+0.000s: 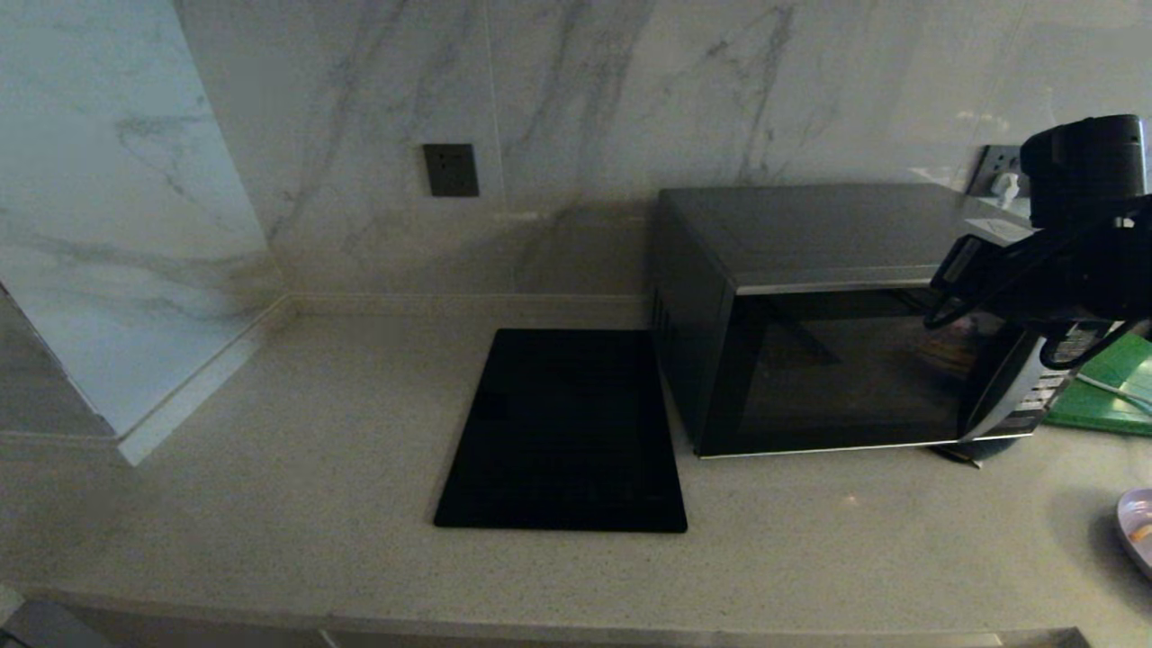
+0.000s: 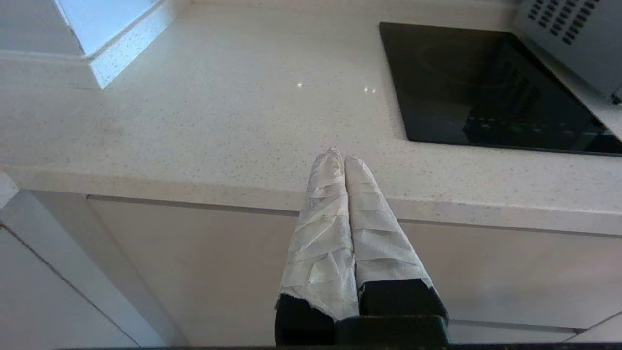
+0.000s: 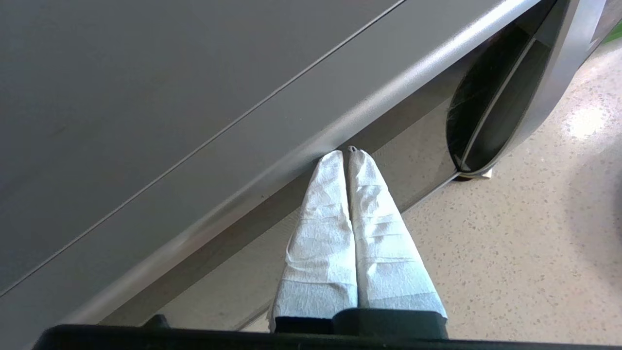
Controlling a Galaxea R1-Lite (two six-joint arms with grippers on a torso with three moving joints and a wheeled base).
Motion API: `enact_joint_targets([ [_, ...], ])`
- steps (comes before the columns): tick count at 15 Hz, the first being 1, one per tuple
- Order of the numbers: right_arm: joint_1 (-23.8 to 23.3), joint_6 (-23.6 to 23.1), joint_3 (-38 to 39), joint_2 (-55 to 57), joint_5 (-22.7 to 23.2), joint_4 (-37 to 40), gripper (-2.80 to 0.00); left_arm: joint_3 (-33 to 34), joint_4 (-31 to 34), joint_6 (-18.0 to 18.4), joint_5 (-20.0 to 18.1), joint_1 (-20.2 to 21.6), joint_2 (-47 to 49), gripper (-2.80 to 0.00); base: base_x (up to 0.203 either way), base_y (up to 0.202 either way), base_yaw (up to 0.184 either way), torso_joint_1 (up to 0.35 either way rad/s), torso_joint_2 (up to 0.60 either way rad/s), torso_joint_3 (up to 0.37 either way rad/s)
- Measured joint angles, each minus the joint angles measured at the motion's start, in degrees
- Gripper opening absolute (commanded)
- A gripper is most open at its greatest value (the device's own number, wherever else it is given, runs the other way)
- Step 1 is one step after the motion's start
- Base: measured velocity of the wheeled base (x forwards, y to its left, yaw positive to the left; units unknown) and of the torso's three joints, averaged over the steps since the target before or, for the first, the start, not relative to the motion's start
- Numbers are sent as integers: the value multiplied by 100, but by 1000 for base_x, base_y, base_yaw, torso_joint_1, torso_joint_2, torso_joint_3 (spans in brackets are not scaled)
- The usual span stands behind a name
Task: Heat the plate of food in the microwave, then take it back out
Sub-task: Close the microwave oven
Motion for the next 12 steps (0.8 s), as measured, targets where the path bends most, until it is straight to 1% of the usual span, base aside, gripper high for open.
enact_joint_targets([
  [4, -2, 150, -5, 20, 63, -2, -280, 0, 5, 2, 0, -9, 0, -280, 0, 0, 0, 0, 0, 0],
  [6, -26, 160, 40, -133, 88, 17, -280, 0, 2, 2, 0, -8, 0, -280, 0, 0, 0, 0, 0, 0],
  [7, -46, 144, 54, -271, 107, -91, -280, 0, 5, 2, 0, -6, 0, -280, 0, 0, 0, 0, 0, 0],
  [9, -86, 64, 209, -597, 105, -35, -280, 0, 2, 2, 0, -6, 0, -280, 0, 0, 0, 0, 0, 0],
  [12, -189, -229, 598, -1099, 99, 0, -280, 0, 6, 0, 0, -9, 0, -280, 0, 0, 0, 0, 0, 0],
])
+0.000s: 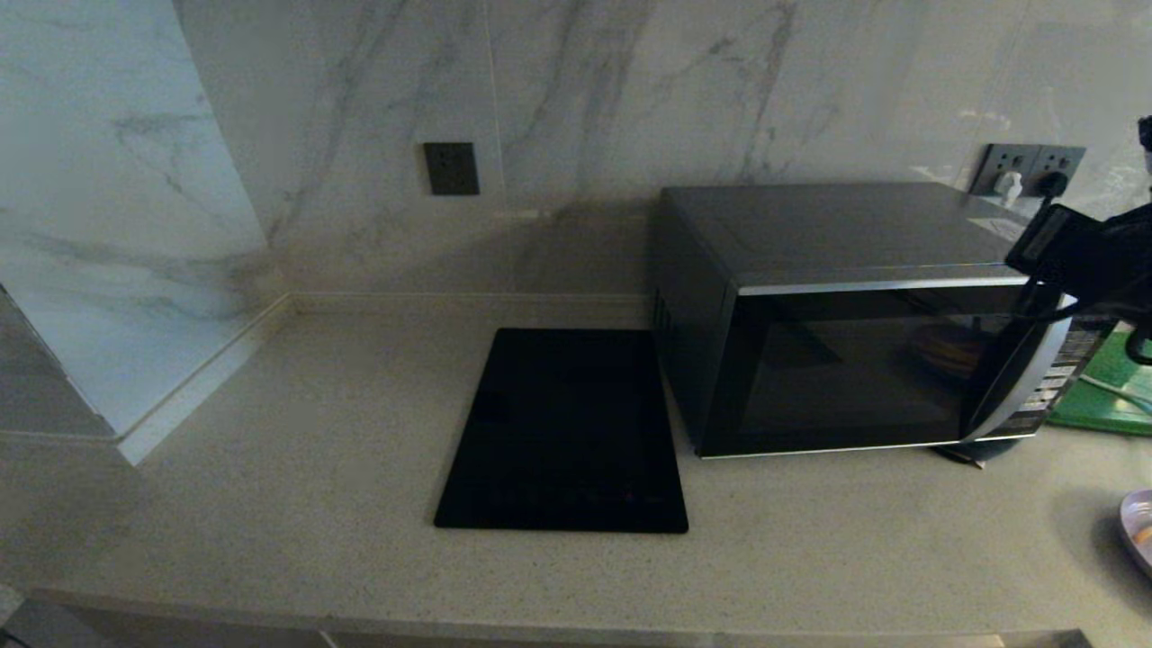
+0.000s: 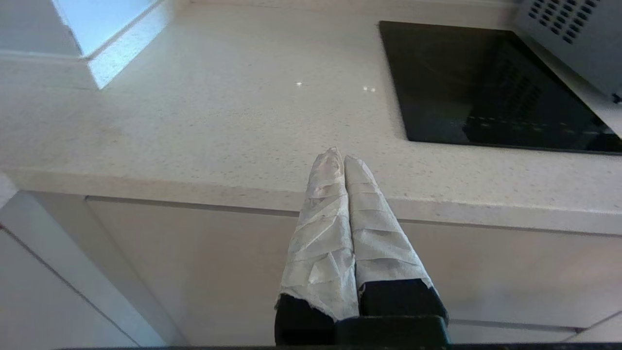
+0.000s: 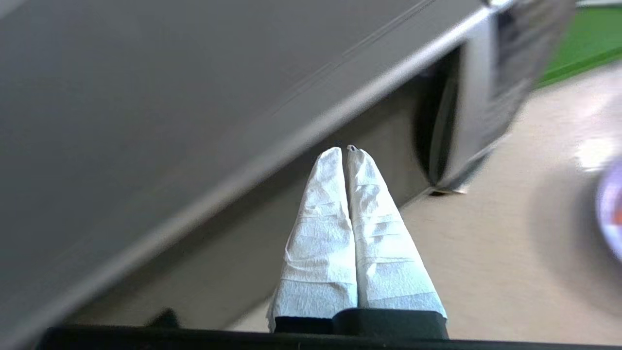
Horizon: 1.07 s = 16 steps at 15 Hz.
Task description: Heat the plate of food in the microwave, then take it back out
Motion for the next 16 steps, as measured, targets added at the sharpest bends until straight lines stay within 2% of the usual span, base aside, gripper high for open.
enact_joint_targets([
  [5, -342, -284, 492, -801, 187, 22, -280, 0, -1, 2, 0, 2, 0, -280, 0, 0, 0, 0, 0, 0],
  [11, -428, -531, 1147, -2075, 905, 33, -280, 0, -4, 4, 0, 9, 0, -280, 0, 0, 0, 0, 0, 0],
  [13, -72, -766, 1589, -2541, 1273, 61, -280, 0, -1, 1, -1, 0, 0, -280, 0, 0, 0, 0, 0, 0],
  [16, 804, -1165, 2148, -3116, 1838, 83, -280, 0, -1, 2, -1, 0, 0, -280, 0, 0, 0, 0, 0, 0],
])
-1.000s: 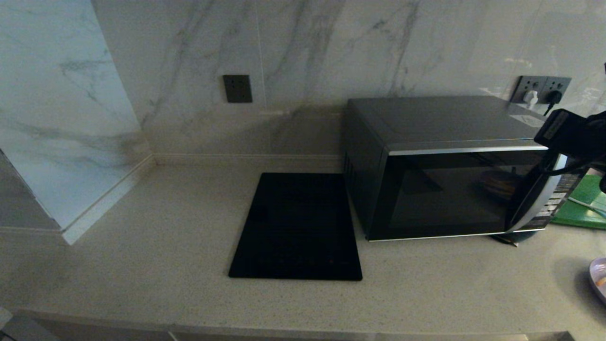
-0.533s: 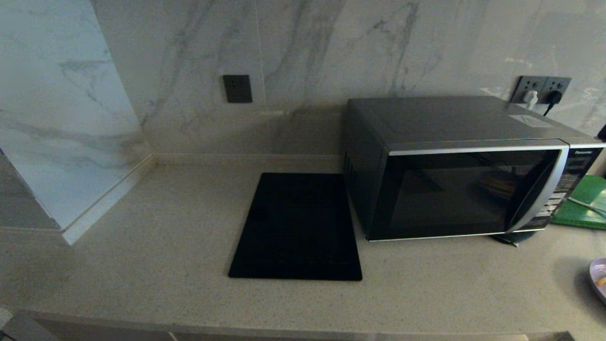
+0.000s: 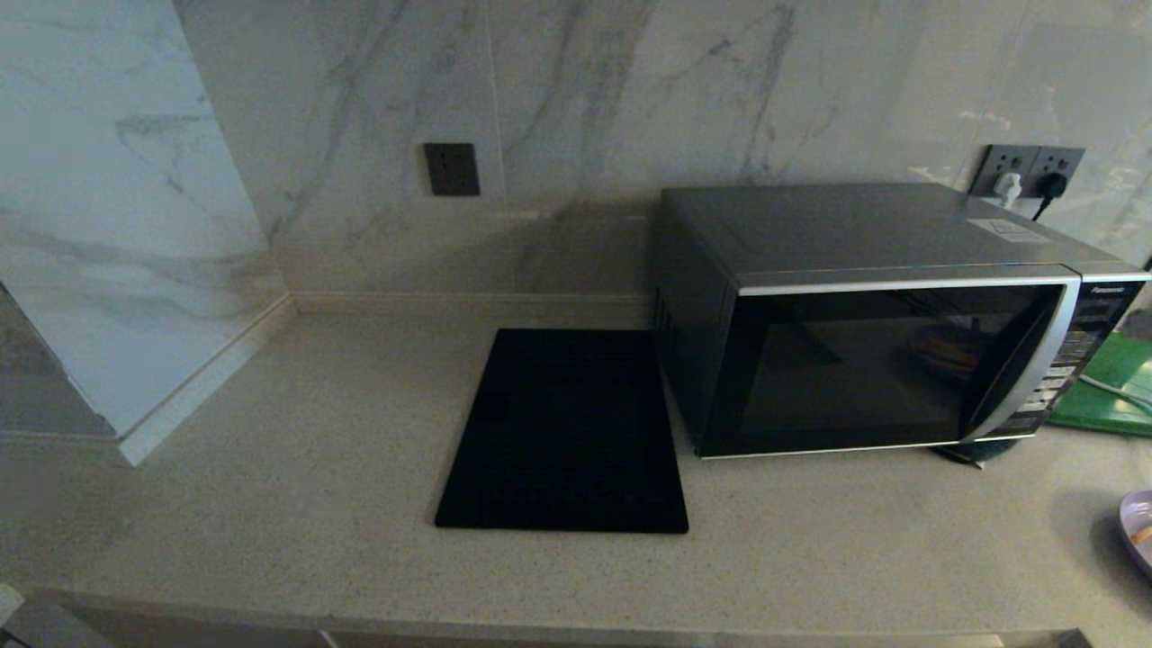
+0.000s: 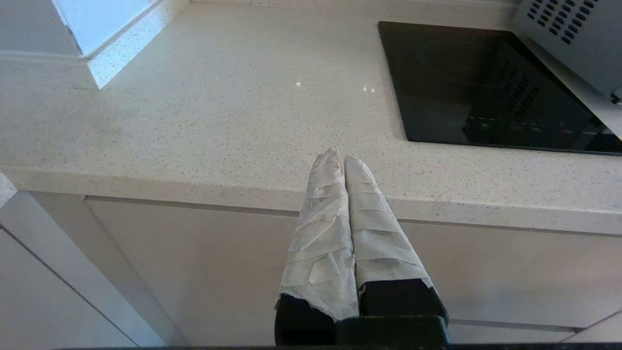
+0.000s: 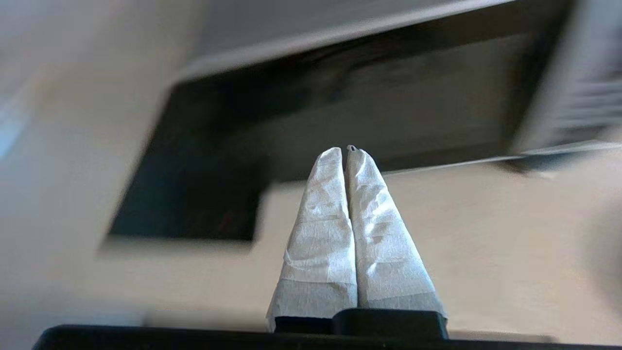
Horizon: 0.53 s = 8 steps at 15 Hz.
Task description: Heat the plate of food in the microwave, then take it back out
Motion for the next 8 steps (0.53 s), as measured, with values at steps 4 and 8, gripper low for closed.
enact_joint_targets([
  [4, 771, -95, 227, 104, 223, -23, -280, 0, 0, -2, 1, 6, 0, -280, 0, 0, 0, 0, 0, 0],
  [8, 973, -82, -212, 1184, 190, -396, -280, 0, 0, 0, 1, 2, 0, -280, 0, 0, 0, 0, 0, 0],
])
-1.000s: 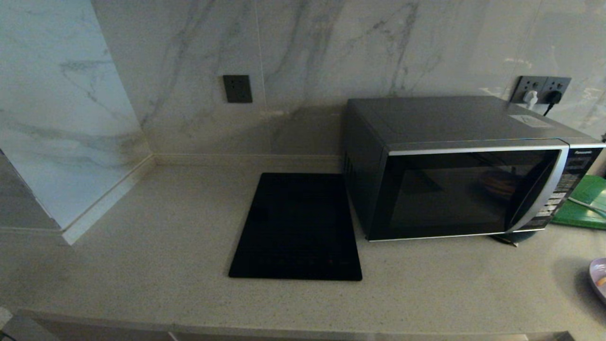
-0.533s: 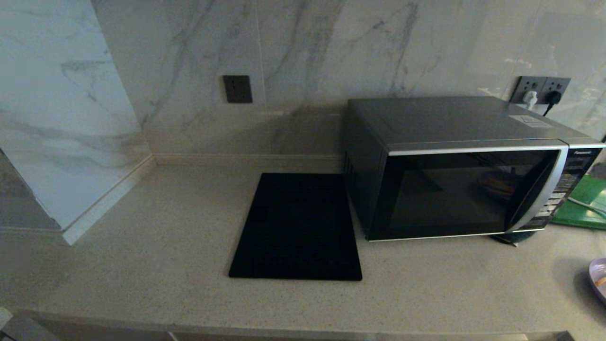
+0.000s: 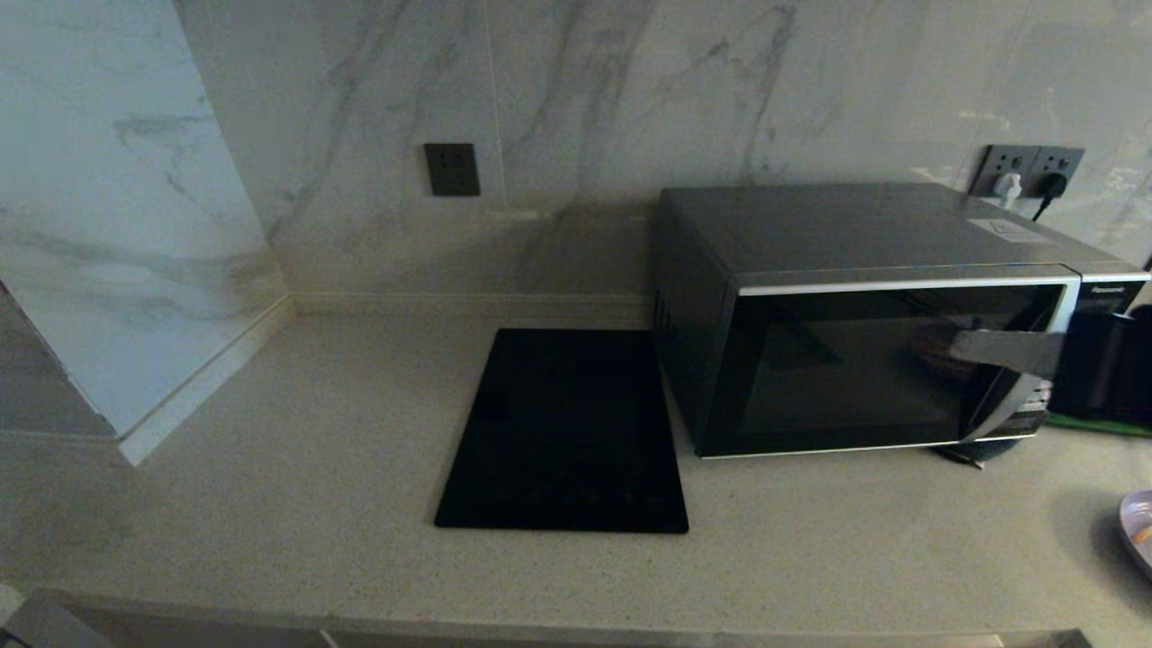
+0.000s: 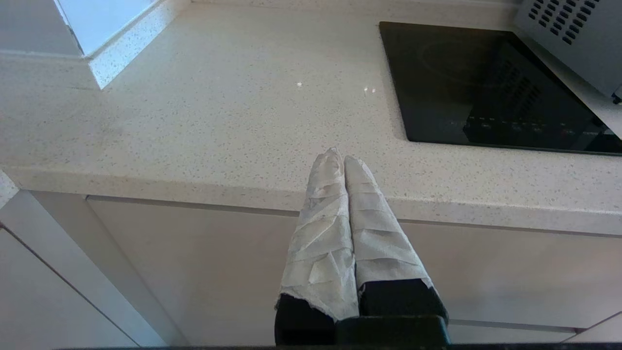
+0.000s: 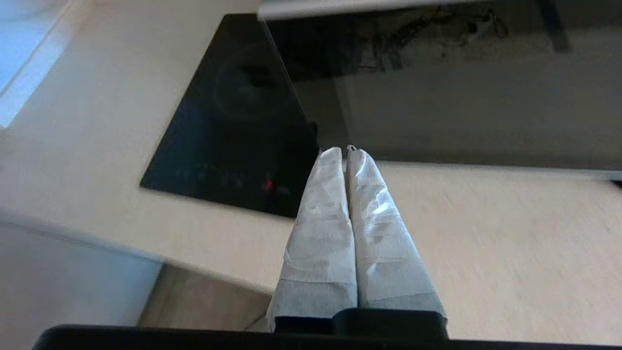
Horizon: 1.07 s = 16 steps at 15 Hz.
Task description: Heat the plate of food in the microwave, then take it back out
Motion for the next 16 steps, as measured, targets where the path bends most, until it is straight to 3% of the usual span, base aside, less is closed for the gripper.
enact_joint_targets([
  [4, 211, 128, -701, 1137, -273, -274, -280, 0, 0, 0, 1, 0, 0, -280, 0, 0, 0, 0, 0, 0],
  [9, 496, 197, -903, 2007, -714, -624, -280, 0, 1, 0, 0, -2, 0, -280, 0, 0, 0, 0, 0, 0],
  [16, 661, 485, -1678, 2983, -895, -671, -280, 0, 0, 1, 0, 0, 0, -280, 0, 0, 0, 0, 0, 0],
])
